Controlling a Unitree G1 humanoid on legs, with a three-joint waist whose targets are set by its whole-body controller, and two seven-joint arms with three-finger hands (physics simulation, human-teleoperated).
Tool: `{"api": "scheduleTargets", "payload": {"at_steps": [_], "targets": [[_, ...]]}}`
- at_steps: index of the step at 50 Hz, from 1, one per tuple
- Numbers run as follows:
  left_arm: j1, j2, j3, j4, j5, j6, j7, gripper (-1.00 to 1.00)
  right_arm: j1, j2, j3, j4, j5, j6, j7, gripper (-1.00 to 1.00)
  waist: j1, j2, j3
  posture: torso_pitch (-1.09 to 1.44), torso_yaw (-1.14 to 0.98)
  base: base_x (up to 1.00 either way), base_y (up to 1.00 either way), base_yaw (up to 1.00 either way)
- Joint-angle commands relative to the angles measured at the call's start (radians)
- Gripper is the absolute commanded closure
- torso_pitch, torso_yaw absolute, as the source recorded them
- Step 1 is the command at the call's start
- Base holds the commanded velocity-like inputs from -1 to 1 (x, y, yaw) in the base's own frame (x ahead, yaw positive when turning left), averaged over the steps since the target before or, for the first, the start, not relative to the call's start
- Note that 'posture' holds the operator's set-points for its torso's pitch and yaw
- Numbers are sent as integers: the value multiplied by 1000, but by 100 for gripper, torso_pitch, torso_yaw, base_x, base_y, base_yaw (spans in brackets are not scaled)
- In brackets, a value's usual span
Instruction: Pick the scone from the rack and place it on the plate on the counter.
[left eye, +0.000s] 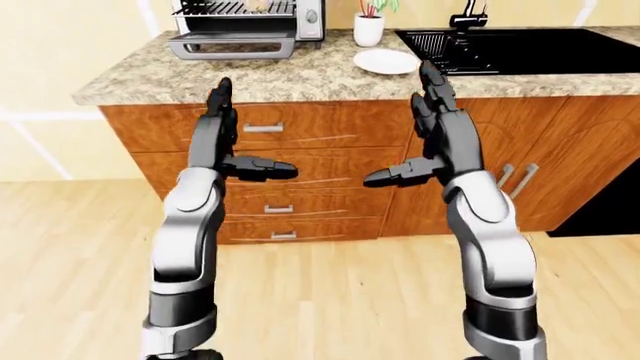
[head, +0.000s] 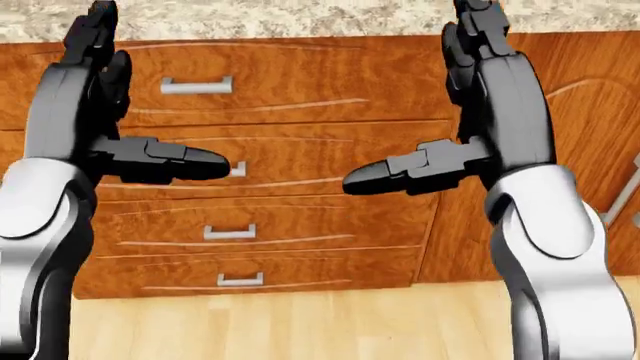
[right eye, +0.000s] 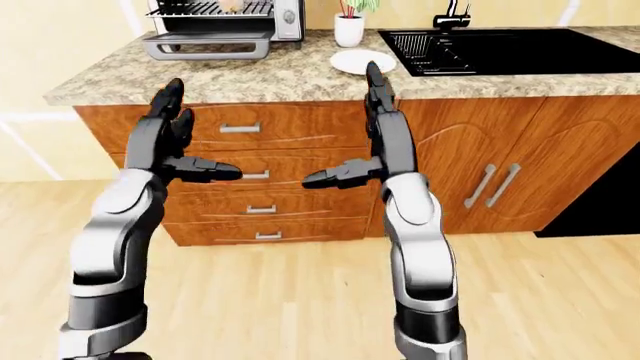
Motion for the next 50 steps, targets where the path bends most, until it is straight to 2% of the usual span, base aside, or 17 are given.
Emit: {"api": "scheduleTargets", "payload": {"at_steps": [1, 2, 7, 10, 13, 15, 19, 25, 28, 29, 31, 33, 39, 42, 43, 44, 50], "targets": [[-84, 19, -1, 15, -11, -16, 5, -100, -77, -22, -23, -18, 23, -2, -19, -100, -1, 1, -22, 0, 0, 0, 0, 0], [-121, 28, -3, 39, -12, -14, 3, -100, -106, -31, -29, -11, 31, 4, -28, -100, -1, 7, -44, 0, 0, 6, 0, 0], [-261, 63, 1, 144, -24, -17, 4, -100, -174, -64, -34, 21, 58, 14, -46, -100, -1, 3, 2, 0, 0, 18, 5, 0], [-339, 85, -2, 209, -21, -29, -8, -100, -221, -85, -44, 31, 75, 31, -51, -100, -5, 6, 5, 0, 0, 27, 10, 0], [-384, 102, 4, 247, -22, -36, -10, -100, -244, -103, -51, 28, 87, 46, -54, -100, -10, 30, 14, 0, 0, 34, 12, 0], [-394, 105, 5, 248, -25, -34, -9, -100, -258, -113, -54, 22, 93, 57, -57, -100, -10, 64, 23, 0, 0, 37, 12, 0], [-407, 115, 12, 217, -34, -11, 6, -100, -270, -126, -58, -16, 107, 93, -64, -100, -13, 60, 18, 0, 0, 37, 12, 0], [-433, 152, 25, 164, -44, 43, 4, -100, -268, -131, -59, -58, 119, 123, -71, -100, 6, 7, 20, 0, 0, 38, 12, 0], [-450, 168, 30, 162, -45, 52, 4, -100, -284, -134, -57, -66, 126, 138, -75, -100, 16, -60, 4, 0, 0, 38, 12, 0], [-450, 172, 29, 161, -44, 51, 2, -100, -287, -133, -57, -68, 127, 140, -76, -100, 6, -35, 16, 0, 0, 38, 12, 0], [-455, 180, 37, 163, -46, 51, 7, -100, -300, -136, -57, -70, 130, 148, -77, -100, 7, -56, 28, 0, 0, 38, 12, 0], [-459, 190, 40, 167, -46, 51, 6, -100, -307, -140, -57, -68, 132, 150, -77, -100, 0, -44, 17, 0, 0, 37, 11, 0], [-460, 213, 43, 143, -44, 73, 5, -100, -318, -136, -53, -65, 138, 148, -80, -100, -19, 17, 27, 0, 0, 37, 10, 0], [-466, 219, 49, 140, -46, 80, 6, -100, -318, -138, -52, -65, 137, 148, -80, -100, -21, 120, -1, 0, 0, 38, 3, 0], [-465, 221, 52, 137, -46, 81, 9, -100, -317, -137, -52, -68, 137, 149, -81, -100, -20, 71, 17, 0, 0, 38, 3, 0], [-462, 222, 50, 136, -46, 79, 8, -100, -313, -137, -50, -73, 136, 150, -80, -100, -24, 92, 22, 0, 0, 37, 3, 0], [-462, 228, 51, 132, -43, 85, 8, -100, -305, -133, -53, -88, 137, 157, -78, -100, 1, 40, 19, 0, 0, 37, 7, 0]]}}
